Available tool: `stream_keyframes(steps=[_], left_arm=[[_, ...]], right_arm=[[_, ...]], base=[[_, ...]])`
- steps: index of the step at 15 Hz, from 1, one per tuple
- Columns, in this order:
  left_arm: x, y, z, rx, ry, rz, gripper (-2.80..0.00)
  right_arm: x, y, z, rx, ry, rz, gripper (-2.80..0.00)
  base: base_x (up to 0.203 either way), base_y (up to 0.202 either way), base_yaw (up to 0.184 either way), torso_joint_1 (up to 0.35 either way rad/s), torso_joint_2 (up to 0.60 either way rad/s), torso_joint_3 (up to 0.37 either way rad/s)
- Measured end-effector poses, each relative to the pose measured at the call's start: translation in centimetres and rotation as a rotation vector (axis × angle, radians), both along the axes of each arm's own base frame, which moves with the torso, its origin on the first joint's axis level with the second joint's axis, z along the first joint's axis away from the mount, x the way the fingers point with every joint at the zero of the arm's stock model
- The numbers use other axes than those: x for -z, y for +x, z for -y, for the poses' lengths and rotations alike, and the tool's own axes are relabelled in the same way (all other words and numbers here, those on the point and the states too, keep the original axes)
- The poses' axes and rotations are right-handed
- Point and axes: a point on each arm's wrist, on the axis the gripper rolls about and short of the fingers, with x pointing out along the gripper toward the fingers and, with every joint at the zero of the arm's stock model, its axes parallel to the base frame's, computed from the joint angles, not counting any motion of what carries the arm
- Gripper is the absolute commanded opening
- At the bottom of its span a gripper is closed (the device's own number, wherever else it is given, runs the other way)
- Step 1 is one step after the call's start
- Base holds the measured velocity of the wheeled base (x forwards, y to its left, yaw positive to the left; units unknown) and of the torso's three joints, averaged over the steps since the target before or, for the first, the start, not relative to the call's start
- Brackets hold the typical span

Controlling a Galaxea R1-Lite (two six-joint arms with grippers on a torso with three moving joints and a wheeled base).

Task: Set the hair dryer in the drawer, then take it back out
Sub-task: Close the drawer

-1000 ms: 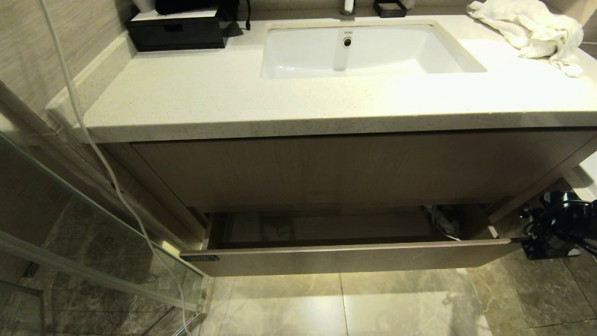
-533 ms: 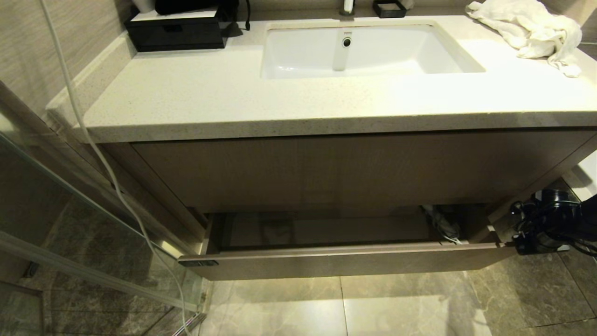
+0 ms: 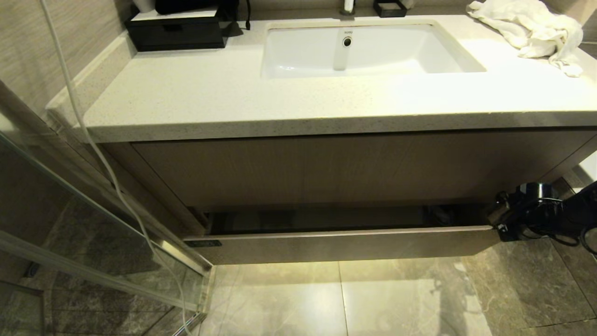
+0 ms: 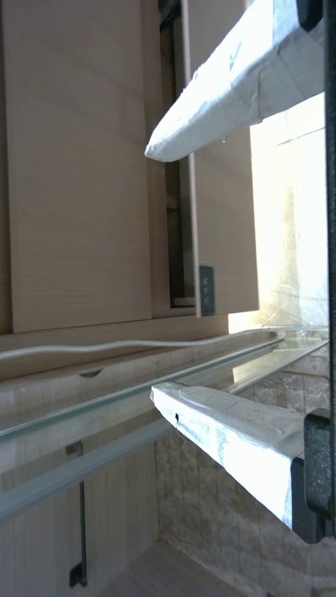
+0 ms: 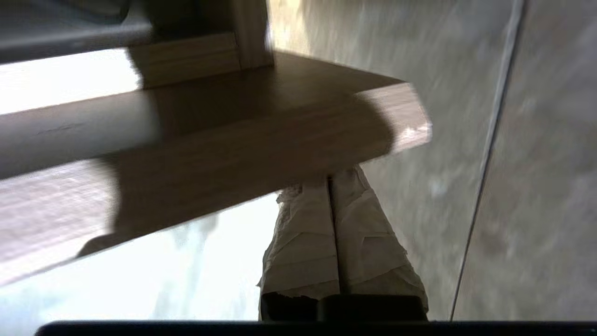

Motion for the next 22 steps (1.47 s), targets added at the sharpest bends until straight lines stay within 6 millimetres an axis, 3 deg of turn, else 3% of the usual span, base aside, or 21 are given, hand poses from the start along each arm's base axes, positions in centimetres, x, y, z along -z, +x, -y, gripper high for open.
stream_keyframes(steps=[4,8,12,17,22], left_arm=[[0.0,0.0,0.0,0.0,0.0,0.0,0.0],[0.0,0.0,0.0,0.0,0.0,0.0,0.0],[0.0,0.0,0.0,0.001,0.0,-0.001,0.0],[0.0,0.0,0.0,-0.001,-0.001,0.0,0.0],[0.0,0.0,0.0,0.0,0.0,0.0,0.0]], right_arm=[[-0.9,1.6,-0.2,-0.008,-0.035,0.1,-2.8],[-1.4,1.6,0.0,-0.022,-0.039,0.112,-2.8],[-0.9,-1.3,0.4,-0.156,0.02,-0.052,-2.8],[-1.1,-4.7,1.4,-0.175,0.024,-0.18,-2.8],[-1.8,-5.7,1.7,-0.161,0.03,-0.185,-2.8]], base=[[0.0,0.0,0.0,0.0,0.0,0.0],[0.0,0.0,0.0,0.0,0.0,0.0],[0.0,0.0,0.0,0.0,0.0,0.0],[0.0,0.0,0.0,0.0,0.0,0.0],[0.0,0.0,0.0,0.0,0.0,0.0]])
